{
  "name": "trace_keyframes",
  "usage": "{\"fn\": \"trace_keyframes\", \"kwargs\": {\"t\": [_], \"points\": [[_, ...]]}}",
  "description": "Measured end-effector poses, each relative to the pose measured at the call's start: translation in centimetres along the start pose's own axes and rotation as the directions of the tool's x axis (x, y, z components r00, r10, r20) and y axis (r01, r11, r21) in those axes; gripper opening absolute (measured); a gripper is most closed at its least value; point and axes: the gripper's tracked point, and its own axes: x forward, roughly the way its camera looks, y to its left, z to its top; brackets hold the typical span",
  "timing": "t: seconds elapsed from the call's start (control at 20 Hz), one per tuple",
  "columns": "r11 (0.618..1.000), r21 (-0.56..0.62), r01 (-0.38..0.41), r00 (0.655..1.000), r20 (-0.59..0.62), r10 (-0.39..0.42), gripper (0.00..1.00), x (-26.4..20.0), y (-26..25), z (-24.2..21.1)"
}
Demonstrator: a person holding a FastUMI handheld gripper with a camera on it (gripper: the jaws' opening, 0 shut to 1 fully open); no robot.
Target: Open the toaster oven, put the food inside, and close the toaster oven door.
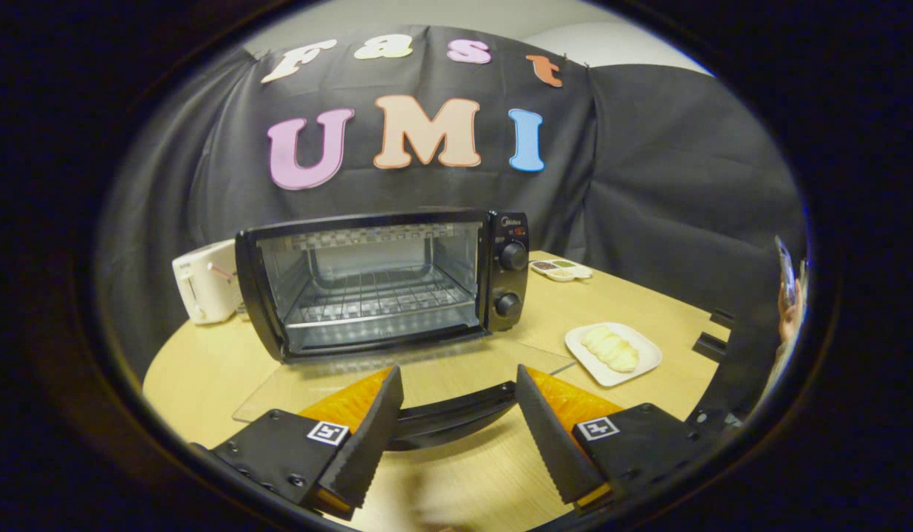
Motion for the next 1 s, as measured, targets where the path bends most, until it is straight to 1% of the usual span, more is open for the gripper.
{"fn": "trace_keyframes", "kwargs": {"t": [0.2, 0.3, 0.65, 0.8, 1.0], "points": [[0.998, -0.070, 0.002, 0.999, -0.039, -0.005, 0.96, 0.6, 0.4, -1.9], [0.996, -0.084, -0.008, 0.998, -0.056, 0.003, 0.96, 1.0, 0.6, -2.8], [0.999, 0.028, -0.042, 0.999, -0.024, 0.043, 0.96, 1.3, 0.5, -3.2], [0.999, 0.017, -0.048, 0.998, -0.027, 0.049, 0.96, 1.4, 0.4, -3.1], [0.998, 0.011, -0.056, 0.997, -0.060, 0.056, 0.96, 1.4, 0.4, -3.2]]}}
